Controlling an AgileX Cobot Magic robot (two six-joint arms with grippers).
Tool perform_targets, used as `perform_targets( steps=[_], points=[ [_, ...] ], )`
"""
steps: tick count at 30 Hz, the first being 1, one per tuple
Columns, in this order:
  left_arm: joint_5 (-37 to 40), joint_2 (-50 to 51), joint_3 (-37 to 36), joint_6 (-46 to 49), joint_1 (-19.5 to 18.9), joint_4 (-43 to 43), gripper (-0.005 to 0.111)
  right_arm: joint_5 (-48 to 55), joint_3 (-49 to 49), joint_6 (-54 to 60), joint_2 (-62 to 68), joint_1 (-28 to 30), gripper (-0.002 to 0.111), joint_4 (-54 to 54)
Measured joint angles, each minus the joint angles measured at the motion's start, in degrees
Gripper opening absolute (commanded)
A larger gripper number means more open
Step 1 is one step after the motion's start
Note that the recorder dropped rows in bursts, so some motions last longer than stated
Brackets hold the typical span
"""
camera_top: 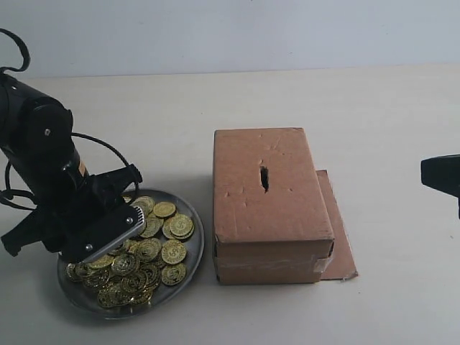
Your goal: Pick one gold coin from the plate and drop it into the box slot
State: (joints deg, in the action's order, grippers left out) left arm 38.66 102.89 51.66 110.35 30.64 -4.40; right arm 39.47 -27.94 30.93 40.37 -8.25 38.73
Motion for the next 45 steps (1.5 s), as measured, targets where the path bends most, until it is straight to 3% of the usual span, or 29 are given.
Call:
perform_targets(
  steps=[6,17,23,42,45],
  points=[
    [1.28,0.00,0.00,2.01,2.58,0.76,0.055,0.10,0.00,0.00,0.00,0.00,0.000,0.00],
    [3.91,0.00,-0.23,2.99,2.97,1.45,0.055,0.10,0.00,0.00,0.00,0.00,0.000,0.11],
    [3.91,0.00,-2.15,5.24,2.97,1.54,0.041,0.10,0.00,0.00,0.00,0.00,0.000,0.11],
    [2.59,0.00,-2.41,6.20,2.97,1.54,0.041,0.10,0.00,0.00,0.00,0.00,0.000,0.22],
    [2.59,0.00,-2.41,6.20,2.97,1.54,0.035,0.10,0.00,0.00,0.00,0.00,0.000,0.22]
  ],
)
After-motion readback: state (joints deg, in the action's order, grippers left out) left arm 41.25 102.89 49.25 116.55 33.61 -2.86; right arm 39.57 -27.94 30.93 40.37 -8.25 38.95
